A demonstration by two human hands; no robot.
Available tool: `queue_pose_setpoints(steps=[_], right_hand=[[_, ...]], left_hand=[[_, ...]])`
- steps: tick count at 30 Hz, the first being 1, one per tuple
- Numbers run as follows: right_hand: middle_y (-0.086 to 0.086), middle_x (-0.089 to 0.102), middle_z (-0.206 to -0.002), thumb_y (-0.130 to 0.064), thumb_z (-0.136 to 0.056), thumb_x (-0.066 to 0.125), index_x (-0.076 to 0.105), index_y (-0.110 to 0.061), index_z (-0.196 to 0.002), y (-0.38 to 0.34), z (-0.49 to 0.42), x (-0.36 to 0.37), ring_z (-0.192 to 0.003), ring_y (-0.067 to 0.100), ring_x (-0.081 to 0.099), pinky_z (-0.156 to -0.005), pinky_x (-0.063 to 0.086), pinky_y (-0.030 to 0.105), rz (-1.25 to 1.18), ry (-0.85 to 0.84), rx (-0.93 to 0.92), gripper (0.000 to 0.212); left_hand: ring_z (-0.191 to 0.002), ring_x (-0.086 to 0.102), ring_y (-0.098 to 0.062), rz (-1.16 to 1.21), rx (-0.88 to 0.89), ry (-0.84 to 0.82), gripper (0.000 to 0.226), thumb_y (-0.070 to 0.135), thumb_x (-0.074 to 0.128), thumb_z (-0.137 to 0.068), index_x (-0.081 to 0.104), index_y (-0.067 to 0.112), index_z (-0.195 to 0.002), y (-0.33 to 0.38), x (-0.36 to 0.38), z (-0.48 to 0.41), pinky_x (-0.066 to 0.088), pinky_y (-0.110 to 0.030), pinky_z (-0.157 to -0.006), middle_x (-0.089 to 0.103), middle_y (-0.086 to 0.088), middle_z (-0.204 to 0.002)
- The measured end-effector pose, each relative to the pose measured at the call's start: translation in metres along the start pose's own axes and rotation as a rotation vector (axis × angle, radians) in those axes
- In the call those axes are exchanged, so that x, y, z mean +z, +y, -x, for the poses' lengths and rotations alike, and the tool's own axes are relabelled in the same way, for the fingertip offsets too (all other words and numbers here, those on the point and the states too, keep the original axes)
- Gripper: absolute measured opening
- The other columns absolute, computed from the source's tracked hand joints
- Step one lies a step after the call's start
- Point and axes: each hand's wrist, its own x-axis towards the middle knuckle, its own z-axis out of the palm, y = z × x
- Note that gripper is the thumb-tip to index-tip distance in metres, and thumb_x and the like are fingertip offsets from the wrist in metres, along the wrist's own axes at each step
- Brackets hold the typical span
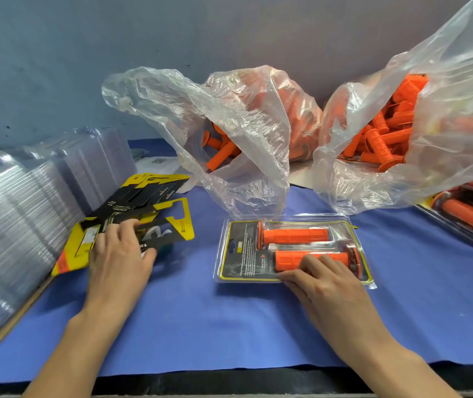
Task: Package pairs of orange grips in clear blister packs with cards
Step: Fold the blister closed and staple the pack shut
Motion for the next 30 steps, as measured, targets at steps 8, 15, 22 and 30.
queue_pose_setpoints(steps=[8,15,22,30], right_hand=[[-0.005,0.057,-0.076,-0.020,-0.078,0.082,0.074,-0.026,-0.087,0.001,0.001,0.001,-0.067,0.023,0.056,-0.057,0.050,0.037,-0.004,0.011,-0.007,0.014],[-0.005,0.056,-0.076,-0.021,-0.077,0.082,0.072,-0.027,-0.087,0.003,0.002,0.004,-0.067,0.023,0.055,-0.057,0.049,0.036,-0.008,0.006,-0.012,0.015],[-0.005,0.056,-0.077,-0.020,-0.076,0.083,0.072,-0.028,-0.088,0.005,0.002,0.005,-0.068,0.023,0.055,-0.056,0.049,0.037,-0.004,0.016,-0.019,0.018],[-0.006,0.056,-0.076,-0.021,-0.077,0.082,0.072,-0.028,-0.087,0.003,0.003,0.003,-0.066,0.023,0.055,-0.056,0.048,0.037,-0.009,0.001,-0.016,0.016]], left_hand=[[-0.117,0.040,-0.029,0.412,-0.049,0.038,0.045,-0.005,0.053,-0.082,0.055,0.015,-0.122,-0.016,-0.008,-0.018,0.035,-0.049,-0.103,0.053,-0.008,-0.121],[-0.086,0.046,-0.033,-0.056,0.308,0.262,0.004,0.012,0.070,-0.085,0.071,0.016,-0.083,-0.005,0.017,-0.021,0.036,-0.045,-0.070,0.057,-0.009,-0.095],[-0.088,0.054,-0.042,-0.157,0.187,0.195,0.025,0.003,0.067,-0.083,0.068,0.010,-0.107,-0.011,0.019,-0.019,0.044,-0.051,-0.070,0.059,-0.019,-0.102],[-0.099,0.054,-0.044,0.046,0.106,0.233,0.025,-0.002,0.052,-0.095,0.064,0.003,-0.116,0.001,0.010,-0.055,0.047,-0.054,-0.078,0.061,-0.023,-0.110]])
